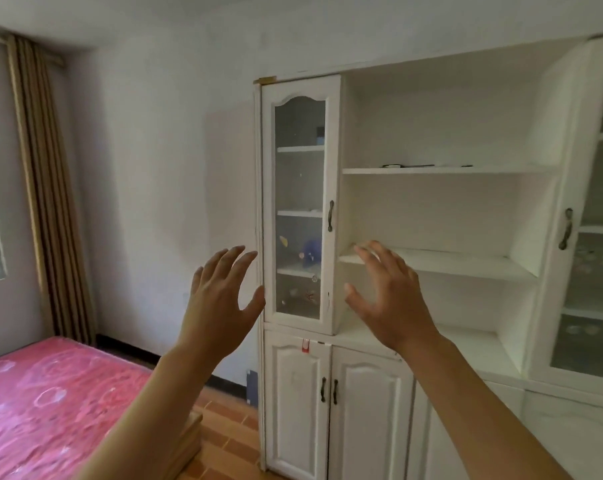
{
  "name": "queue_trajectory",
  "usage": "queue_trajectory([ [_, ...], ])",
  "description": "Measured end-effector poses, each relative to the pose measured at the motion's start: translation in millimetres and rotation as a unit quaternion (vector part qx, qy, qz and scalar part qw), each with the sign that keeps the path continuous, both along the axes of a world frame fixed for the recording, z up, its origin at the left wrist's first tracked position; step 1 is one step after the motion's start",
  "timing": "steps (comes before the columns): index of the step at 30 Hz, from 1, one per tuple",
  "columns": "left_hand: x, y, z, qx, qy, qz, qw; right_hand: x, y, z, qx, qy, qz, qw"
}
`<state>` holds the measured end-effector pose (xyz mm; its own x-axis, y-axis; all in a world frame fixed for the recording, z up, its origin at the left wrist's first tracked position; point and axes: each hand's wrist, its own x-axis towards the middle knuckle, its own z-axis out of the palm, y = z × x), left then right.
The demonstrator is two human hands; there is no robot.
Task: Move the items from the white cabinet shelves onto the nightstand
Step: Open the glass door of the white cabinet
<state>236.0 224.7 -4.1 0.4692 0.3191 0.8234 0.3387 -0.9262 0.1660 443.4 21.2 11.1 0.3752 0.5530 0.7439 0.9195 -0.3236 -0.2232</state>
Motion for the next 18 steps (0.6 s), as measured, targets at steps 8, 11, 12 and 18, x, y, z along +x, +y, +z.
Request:
queue_trajectory([
  [8,119,34,-8,-0.005,-0.023,0.003,1.0,117,36,3,-0.002,-0.011,0.006,1.0],
  [11,172,46,-5,-0.003,-0.028,0.009,1.0,169,49,10,-0.004,-0.021,0.011,1.0],
  [12,190,49,-4,-0.003,-0.029,0.011,1.0,187,53,12,-0.006,-0.025,0.014,1.0],
  [18,285,68,-3,-0.007,-0.035,0.029,0.999,283,72,17,-0.022,-0.033,0.039,0.998],
])
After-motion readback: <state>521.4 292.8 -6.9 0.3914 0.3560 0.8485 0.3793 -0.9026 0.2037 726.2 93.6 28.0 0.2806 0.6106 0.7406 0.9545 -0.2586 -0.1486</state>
